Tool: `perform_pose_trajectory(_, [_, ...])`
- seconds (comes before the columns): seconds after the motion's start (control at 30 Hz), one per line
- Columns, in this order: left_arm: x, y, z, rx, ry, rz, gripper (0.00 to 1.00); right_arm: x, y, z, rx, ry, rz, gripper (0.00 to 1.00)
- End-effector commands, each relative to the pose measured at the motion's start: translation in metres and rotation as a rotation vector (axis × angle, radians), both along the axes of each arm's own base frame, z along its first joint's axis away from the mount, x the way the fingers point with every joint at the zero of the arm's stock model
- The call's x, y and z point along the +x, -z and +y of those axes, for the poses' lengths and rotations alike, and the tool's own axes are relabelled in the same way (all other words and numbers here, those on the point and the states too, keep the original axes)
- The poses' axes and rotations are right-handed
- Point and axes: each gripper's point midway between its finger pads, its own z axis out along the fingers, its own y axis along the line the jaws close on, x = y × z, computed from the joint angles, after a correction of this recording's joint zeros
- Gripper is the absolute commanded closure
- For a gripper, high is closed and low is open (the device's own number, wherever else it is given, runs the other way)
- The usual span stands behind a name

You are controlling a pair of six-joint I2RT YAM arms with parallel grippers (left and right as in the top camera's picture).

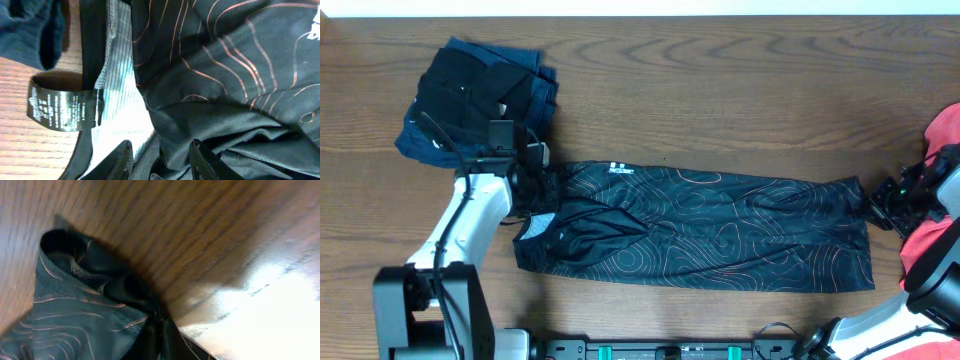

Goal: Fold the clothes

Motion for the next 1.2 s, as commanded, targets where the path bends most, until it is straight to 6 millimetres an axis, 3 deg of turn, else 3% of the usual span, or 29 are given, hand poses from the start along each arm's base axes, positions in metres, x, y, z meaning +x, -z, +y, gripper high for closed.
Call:
perform_pose_trajectory(0.0, [-0.008, 0.013, -0.006, -0.037, 0.005, 0.048, 0.6, -0.002, 0.007, 0.003, -0.007, 0.007, 0.012, 0.99])
perform_pose_trajectory(0.27, [-0.001, 0.019, -0.023, -0.145, 0.021, 0.045, 0.6, 0.02, -0.008, -0.032, -0.09, 0.082, -0.063, 0.99])
perform_pose_trajectory(0.53, [0.006, 0.019, -0.032, -0.175, 0.041, 0.014, 0.56, 0.022, -0.01, -0.029, -0.071, 0.08, -0.075, 0.99])
perform_pose_trajectory(0.7, [0.011, 0.033, -0.045, -0.174, 0.084, 0.016, 0.56, 0.022, -0.009, -0.028, -0.069, 0.08, -0.072, 0.99])
perform_pose_trajectory(0.73, [0.011, 0.036, -0.048, -0.175, 0.087, 0.023, 0.61, 0.022, -0.009, -0.028, -0.069, 0.08, -0.072, 0.99])
perform_pose_trajectory(0.8, [0.01, 0.043, -0.051, -0.173, 0.098, 0.035, 0.8, 0.021, -0.009, -0.028, -0.069, 0.08, -0.072, 0.99])
perform_pose_trajectory(0.83, [0.009, 0.045, -0.05, -0.167, 0.097, 0.042, 0.94, 0.022, -0.009, -0.028, -0.069, 0.08, -0.072, 0.99])
perform_pose_trajectory(0.97, [0.007, 0.048, -0.023, -0.054, 0.042, 0.065, 0.94, 0.025, -0.01, -0.033, -0.089, 0.078, -0.085, 0.99])
perform_pose_trajectory(1.17, [0.025, 0.029, 0.006, -0.021, -0.039, 0.009, 0.94, 0.034, -0.012, -0.037, -0.114, 0.035, -0.135, 0.99])
